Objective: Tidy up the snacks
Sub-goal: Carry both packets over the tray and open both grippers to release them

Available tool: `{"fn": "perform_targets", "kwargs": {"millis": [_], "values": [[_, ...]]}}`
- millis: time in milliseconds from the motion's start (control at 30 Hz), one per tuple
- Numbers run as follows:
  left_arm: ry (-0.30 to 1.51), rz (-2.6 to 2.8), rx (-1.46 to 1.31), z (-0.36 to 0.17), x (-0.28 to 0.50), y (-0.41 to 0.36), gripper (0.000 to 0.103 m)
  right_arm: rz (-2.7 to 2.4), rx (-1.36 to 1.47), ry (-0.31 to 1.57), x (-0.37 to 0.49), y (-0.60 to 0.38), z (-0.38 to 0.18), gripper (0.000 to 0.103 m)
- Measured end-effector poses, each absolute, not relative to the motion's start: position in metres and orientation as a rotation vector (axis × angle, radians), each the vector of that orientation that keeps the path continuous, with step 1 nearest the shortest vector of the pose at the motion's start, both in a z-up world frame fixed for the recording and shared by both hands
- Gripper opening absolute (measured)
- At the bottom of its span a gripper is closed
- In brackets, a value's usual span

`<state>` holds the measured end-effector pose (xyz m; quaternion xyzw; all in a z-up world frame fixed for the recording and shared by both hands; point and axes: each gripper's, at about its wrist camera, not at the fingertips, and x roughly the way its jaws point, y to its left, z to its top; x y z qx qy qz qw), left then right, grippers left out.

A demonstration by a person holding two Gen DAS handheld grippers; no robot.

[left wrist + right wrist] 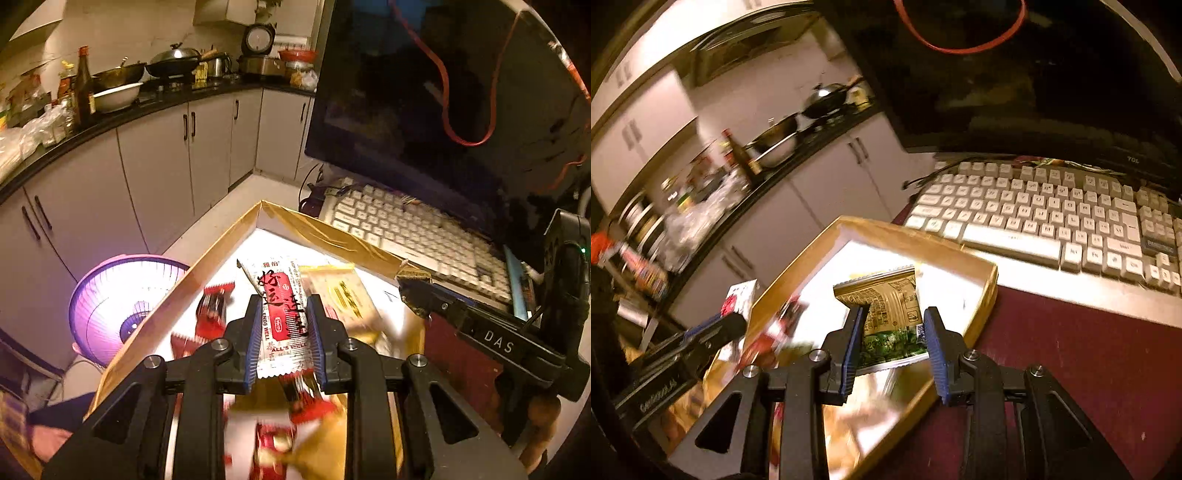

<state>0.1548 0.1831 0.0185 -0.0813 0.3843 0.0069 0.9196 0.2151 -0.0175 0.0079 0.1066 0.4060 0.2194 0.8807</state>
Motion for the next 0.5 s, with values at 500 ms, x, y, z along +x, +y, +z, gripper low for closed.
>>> {"fn": "perform_targets", "kwargs": {"millis": [500], "values": [[1.023,0.045,-0.090,-0.034,0.202,0.170,0.021,0.356,0.095,0.868,0.242,0.004,-0.030,0.034]]}}
